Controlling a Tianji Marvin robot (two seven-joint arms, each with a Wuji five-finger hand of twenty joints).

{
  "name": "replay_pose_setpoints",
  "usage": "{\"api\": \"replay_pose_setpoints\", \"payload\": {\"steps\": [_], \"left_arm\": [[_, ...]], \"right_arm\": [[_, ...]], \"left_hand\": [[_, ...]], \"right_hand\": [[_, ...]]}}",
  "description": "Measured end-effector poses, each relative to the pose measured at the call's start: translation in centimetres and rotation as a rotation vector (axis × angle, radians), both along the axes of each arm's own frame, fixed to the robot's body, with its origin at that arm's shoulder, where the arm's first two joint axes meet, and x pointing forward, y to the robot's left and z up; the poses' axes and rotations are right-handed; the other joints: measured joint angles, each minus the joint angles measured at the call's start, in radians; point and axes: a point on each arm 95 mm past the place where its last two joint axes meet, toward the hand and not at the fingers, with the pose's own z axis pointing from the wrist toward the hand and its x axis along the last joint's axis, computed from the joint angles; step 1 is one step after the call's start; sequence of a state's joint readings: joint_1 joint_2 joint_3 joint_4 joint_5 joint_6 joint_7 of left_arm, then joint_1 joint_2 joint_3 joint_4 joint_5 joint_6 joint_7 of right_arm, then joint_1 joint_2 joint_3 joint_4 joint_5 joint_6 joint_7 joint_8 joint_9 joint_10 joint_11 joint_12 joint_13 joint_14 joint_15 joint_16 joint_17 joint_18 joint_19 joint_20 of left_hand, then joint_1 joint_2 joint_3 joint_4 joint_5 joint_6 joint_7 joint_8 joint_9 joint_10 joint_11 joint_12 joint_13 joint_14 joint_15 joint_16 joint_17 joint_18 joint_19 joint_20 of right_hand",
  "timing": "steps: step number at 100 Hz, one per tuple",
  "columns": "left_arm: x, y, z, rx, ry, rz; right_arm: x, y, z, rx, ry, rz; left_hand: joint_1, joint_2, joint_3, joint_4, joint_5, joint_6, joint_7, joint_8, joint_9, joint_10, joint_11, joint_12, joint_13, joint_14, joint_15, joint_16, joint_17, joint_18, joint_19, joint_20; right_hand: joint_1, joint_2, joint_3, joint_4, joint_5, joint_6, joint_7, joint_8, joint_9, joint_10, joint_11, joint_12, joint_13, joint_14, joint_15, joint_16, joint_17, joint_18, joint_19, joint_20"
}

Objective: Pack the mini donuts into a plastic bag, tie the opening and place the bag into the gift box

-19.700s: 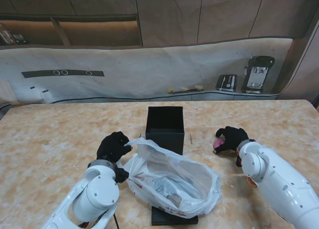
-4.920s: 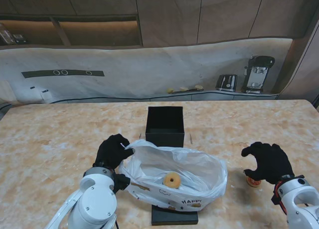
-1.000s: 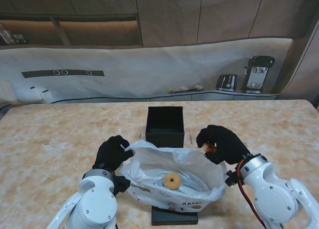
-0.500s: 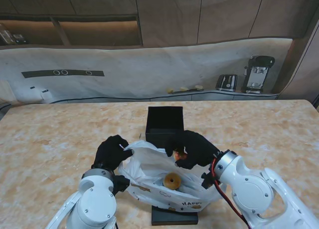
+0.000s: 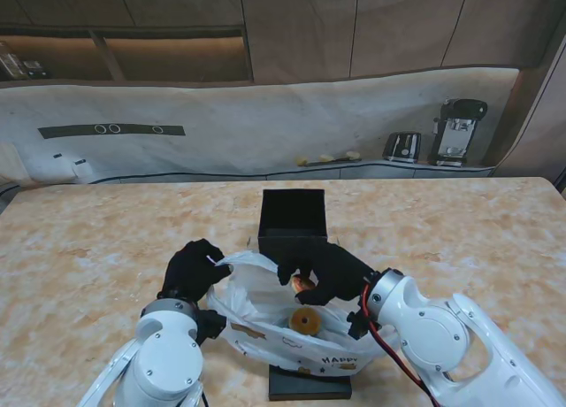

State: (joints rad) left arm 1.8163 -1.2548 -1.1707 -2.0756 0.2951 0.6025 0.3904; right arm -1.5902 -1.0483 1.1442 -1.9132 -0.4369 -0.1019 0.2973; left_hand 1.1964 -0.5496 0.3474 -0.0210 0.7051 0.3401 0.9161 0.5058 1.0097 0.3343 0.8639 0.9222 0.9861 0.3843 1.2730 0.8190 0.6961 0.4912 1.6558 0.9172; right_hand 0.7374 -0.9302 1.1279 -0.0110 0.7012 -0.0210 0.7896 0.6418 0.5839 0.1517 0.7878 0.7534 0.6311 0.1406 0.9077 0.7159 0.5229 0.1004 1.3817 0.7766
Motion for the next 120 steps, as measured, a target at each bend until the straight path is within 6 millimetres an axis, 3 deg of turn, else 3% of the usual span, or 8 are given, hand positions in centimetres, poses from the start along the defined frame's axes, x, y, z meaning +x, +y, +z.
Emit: {"api": "replay_pose_setpoints", "payload": {"steps": [23,38,58,61,69,78,88,120], "left_arm": [[0.0,0.0,-0.1,-0.004,0.004,0.001],[0.0,-0.1,-0.1,-0.005,0.005,0.0],[0.0,-0.2,-0.1,-0.003,0.005,-0.004],[0.0,-0.2,-0.1,-0.003,0.005,-0.005],[0.0,-0.3,-0.1,-0.003,0.005,-0.008],[0.0,-0.5,-0.1,-0.003,0.006,-0.012],[0.0,-0.6,-0.2,-0.003,0.006,-0.014],[0.0,-0.6,-0.2,-0.001,0.004,-0.016]], "right_arm": [[-0.1,-0.6,-0.3,-0.03,-0.001,0.008],[-0.1,-1.0,-0.3,-0.035,-0.016,-0.01],[0.1,-2.4,0.6,0.014,-0.112,-0.091],[0.0,-2.7,0.9,0.019,-0.134,-0.102],[-0.2,-3.6,1.5,0.037,-0.191,-0.138],[-0.5,-4.8,2.0,0.06,-0.238,-0.194],[-1.0,-6.6,2.4,0.053,-0.28,-0.259],[-4.1,-12.1,2.0,0.061,-0.332,-0.463]], "left_hand": [[0.0,0.0,0.0,0.0,0.0,0.0,0.0,0.0,0.0,0.0,0.0,0.0,0.0,0.0,0.0,0.0,0.0,0.0,0.0,0.0],[0.0,0.0,0.0,0.0,0.0,0.0,0.0,0.0,0.0,0.0,0.0,0.0,0.0,0.0,0.0,0.0,0.0,0.0,0.0,0.0],[0.0,0.0,0.0,0.0,0.0,0.0,0.0,0.0,0.0,0.0,0.0,0.0,0.0,0.0,0.0,0.0,0.0,0.0,0.0,0.0],[0.0,0.0,0.0,0.0,0.0,0.0,0.0,0.0,0.0,0.0,0.0,0.0,0.0,0.0,0.0,0.0,0.0,0.0,0.0,0.0],[0.0,0.0,0.0,0.0,0.0,0.0,0.0,0.0,0.0,0.0,0.0,0.0,0.0,0.0,0.0,0.0,0.0,0.0,0.0,0.0],[0.0,0.0,0.0,0.0,0.0,0.0,0.0,0.0,0.0,0.0,0.0,0.0,0.0,0.0,0.0,0.0,0.0,0.0,0.0,0.0],[0.0,0.0,0.0,0.0,0.0,0.0,0.0,0.0,0.0,0.0,0.0,0.0,0.0,0.0,0.0,0.0,0.0,0.0,0.0,0.0],[0.0,0.0,0.0,0.0,0.0,0.0,0.0,0.0,0.0,0.0,0.0,0.0,0.0,0.0,0.0,0.0,0.0,0.0,0.0,0.0]], "right_hand": [[-0.056,0.017,-0.036,0.001,-0.037,0.0,-0.109,-0.022,-0.094,0.0,-0.078,-0.055,-0.119,-0.007,-0.12,-0.05,-0.17,0.018,-0.059,0.035],[-0.092,0.062,-0.047,0.001,-0.061,0.0,-0.177,-0.058,-0.129,0.0,-0.123,-0.157,-0.144,-0.011,-0.172,-0.089,-0.215,0.037,-0.118,0.035],[-0.126,0.102,-0.067,0.001,-0.039,0.0,-0.186,-0.07,-0.132,0.0,-0.12,-0.146,-0.144,-0.013,-0.185,-0.102,-0.229,0.05,-0.145,0.033],[-0.126,0.102,-0.07,0.001,-0.01,0.0,-0.136,-0.093,-0.116,0.0,-0.118,-0.145,-0.136,-0.013,-0.185,-0.102,-0.226,0.06,-0.152,0.026],[-0.106,0.101,-0.102,-0.057,0.049,-0.004,0.083,-0.218,-0.047,0.0,-0.091,-0.146,-0.078,-0.014,-0.173,-0.102,-0.203,0.074,-0.156,0.003],[-0.085,0.101,-0.117,-0.068,0.134,-0.024,0.195,-0.257,0.019,-0.006,-0.059,-0.147,-0.027,-0.014,-0.147,-0.102,-0.174,0.085,-0.156,-0.003],[-0.073,0.101,-0.134,-0.089,0.204,-0.024,0.24,-0.261,0.05,-0.01,-0.042,-0.15,0.003,-0.013,-0.139,-0.102,-0.157,0.089,-0.157,-0.009],[-0.072,0.101,-0.17,-0.11,0.238,-0.013,0.246,-0.285,0.026,-0.011,-0.121,-0.179,-0.051,-0.013,-0.201,-0.134,-0.208,0.095,-0.172,-0.013]]}}
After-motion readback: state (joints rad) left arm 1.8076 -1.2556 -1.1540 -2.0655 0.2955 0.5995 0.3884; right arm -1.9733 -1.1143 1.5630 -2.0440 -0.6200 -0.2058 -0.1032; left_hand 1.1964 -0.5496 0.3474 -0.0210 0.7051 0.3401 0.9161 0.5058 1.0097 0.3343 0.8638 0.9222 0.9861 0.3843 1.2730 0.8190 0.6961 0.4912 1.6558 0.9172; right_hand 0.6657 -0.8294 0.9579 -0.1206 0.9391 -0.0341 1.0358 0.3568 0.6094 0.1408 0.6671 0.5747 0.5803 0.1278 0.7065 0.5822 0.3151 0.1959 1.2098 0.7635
